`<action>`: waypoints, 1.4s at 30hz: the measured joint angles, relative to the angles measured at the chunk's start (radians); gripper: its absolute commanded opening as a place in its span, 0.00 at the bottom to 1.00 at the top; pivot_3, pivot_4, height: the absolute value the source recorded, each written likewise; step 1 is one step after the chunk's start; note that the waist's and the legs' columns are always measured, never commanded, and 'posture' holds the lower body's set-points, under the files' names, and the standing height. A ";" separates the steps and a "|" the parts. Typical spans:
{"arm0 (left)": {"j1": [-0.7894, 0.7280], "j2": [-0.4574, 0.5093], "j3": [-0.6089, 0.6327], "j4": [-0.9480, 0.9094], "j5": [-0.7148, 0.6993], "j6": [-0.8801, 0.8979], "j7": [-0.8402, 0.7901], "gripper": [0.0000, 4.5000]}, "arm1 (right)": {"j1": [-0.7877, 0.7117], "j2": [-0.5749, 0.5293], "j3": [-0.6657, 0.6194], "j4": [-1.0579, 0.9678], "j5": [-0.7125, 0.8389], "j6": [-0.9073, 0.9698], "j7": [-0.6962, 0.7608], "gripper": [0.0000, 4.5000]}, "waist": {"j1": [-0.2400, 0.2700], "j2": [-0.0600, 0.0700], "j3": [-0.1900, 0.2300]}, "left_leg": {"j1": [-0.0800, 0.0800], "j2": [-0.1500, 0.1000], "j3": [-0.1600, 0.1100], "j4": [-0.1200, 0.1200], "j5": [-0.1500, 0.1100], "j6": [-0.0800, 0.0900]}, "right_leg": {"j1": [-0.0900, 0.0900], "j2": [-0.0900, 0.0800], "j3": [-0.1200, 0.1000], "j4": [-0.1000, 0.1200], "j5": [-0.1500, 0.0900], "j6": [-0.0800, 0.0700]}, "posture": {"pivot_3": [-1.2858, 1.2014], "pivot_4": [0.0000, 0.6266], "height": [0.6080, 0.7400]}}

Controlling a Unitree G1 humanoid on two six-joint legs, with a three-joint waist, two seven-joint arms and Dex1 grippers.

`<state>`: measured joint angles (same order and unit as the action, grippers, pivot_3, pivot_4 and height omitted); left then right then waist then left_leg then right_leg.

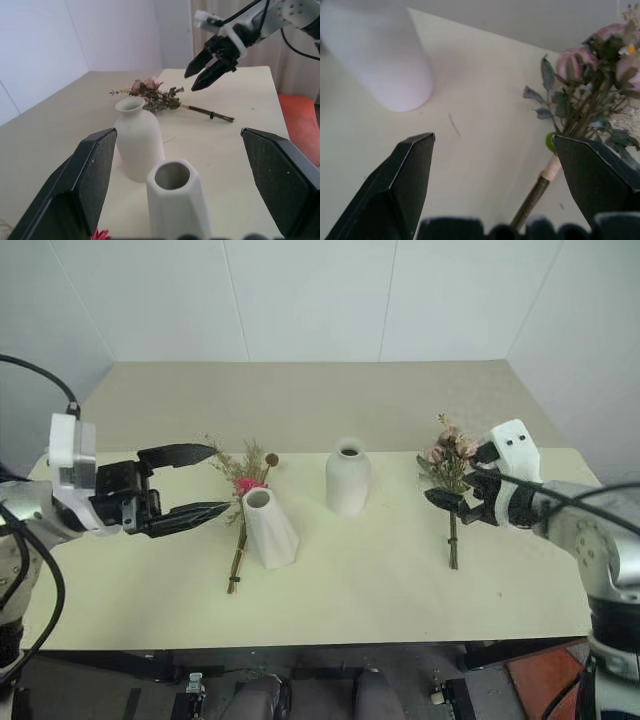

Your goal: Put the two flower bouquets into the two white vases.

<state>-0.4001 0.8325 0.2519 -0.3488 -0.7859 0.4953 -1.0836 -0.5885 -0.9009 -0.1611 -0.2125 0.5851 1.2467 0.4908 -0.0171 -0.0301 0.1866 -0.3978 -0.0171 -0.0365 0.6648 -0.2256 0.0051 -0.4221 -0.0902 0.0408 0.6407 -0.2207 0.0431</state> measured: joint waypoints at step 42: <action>-0.096 -0.037 -0.049 0.089 0.039 -0.057 -0.086 0.96 | -0.661 0.254 0.320 1.261 -0.506 -0.158 0.178 0.05 | -0.028 0.000 0.000 | -0.002 -0.001 0.000 0.000 0.000 0.000 | -0.003 0.000 0.000 0.001 0.000 0.000 | 0.52 0.24 1.00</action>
<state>-0.4957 0.7957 0.2032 -0.2593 -0.7473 0.4381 -1.1696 -1.2497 -0.6469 0.1593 1.0486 0.0791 1.0892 0.6685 -0.0455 -0.0297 0.1868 -0.4000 -0.0179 -0.0364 0.6646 -0.2256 0.0051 -0.4250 -0.0907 0.0409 0.6413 -0.2204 0.0433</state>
